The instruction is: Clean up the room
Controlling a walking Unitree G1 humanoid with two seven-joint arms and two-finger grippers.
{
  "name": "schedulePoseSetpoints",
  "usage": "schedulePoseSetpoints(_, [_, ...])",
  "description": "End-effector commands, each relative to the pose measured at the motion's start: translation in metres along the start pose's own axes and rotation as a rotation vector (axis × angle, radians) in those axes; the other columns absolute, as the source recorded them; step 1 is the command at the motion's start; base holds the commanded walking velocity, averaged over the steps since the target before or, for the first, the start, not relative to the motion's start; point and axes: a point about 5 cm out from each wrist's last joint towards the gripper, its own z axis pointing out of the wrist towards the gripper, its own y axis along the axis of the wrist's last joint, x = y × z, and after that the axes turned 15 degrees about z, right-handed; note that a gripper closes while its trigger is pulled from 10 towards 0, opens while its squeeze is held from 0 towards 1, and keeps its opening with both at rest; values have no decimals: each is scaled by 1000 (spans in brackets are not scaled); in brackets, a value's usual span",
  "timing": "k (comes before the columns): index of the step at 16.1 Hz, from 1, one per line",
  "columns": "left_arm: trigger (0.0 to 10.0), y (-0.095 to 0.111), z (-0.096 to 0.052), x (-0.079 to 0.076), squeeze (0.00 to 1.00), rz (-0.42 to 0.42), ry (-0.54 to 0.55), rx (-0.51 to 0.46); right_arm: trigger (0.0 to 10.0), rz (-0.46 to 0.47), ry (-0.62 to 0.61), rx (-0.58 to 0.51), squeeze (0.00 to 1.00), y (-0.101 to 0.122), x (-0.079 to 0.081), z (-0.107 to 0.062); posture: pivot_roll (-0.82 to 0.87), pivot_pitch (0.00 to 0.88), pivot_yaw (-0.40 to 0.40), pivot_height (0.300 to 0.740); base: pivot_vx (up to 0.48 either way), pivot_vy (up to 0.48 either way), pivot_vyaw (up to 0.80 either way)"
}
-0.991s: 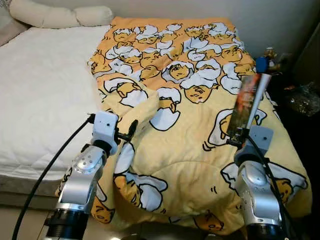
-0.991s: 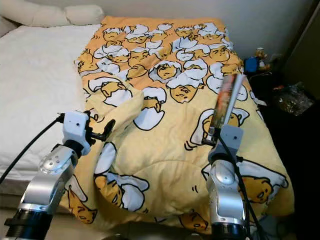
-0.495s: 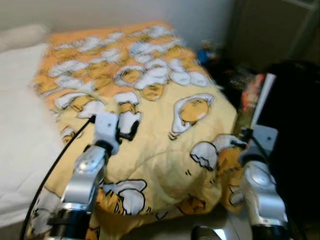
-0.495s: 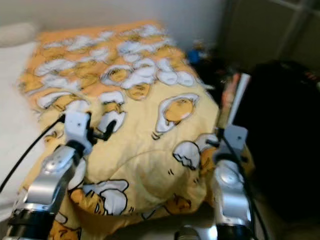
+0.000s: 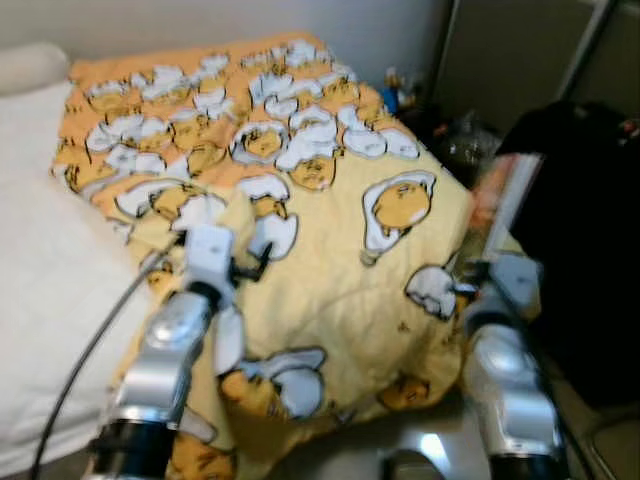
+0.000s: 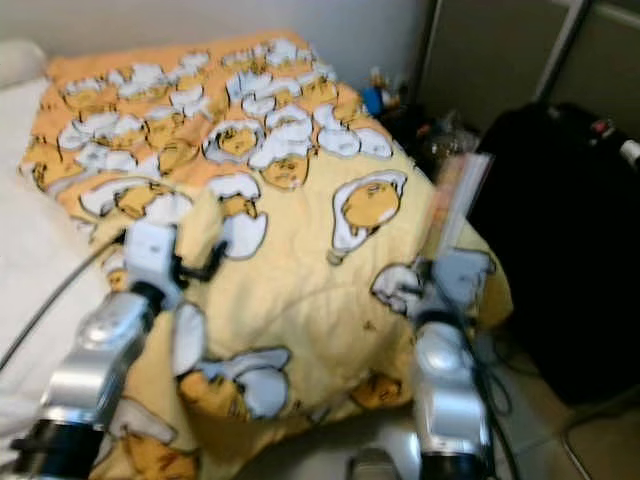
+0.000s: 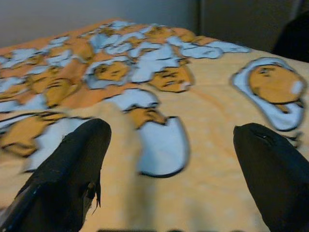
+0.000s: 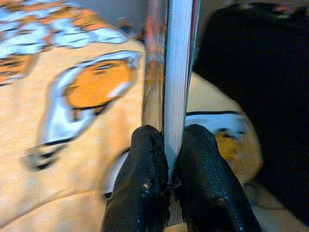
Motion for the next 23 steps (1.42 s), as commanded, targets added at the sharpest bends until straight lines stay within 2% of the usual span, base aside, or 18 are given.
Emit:
schedulePoseSetpoints(1, [10000, 2, 1, -1, 47, 3, 0, -3, 10000, -10, 29, -54, 0, 13, 4, 2, -96, 0, 59, 740, 0, 480, 0])
schedulePoseSetpoints(9, [10000, -1, -3, 5, 47, -3, 26, 10, 10000, -102, 170, -110, 0, 29, 16, 6, -79, 0, 45, 740, 0, 480, 0])
schedulePoseSetpoints(12, [10000, -2, -6, 7, 47, -2, 36, 16, 10000, -111, 225, -125, 0, 36, 25, 8, -69, 0, 36, 740, 0, 480, 0])
schedulePoseSetpoints(15, [10000, -3, -6, 7, 47, -1, 43, 20, 10000, -115, 253, -120, 0, 35, 30, 8, -67, 0, 34, 740, 0, 480, 0])
schedulePoseSetpoints(23, [10000, -2, -6, 5, 43, -2, 47, 23, 10000, -120, 260, -106, 0, 32, 30, 8, -62, 0, 32, 740, 0, 480, 0])
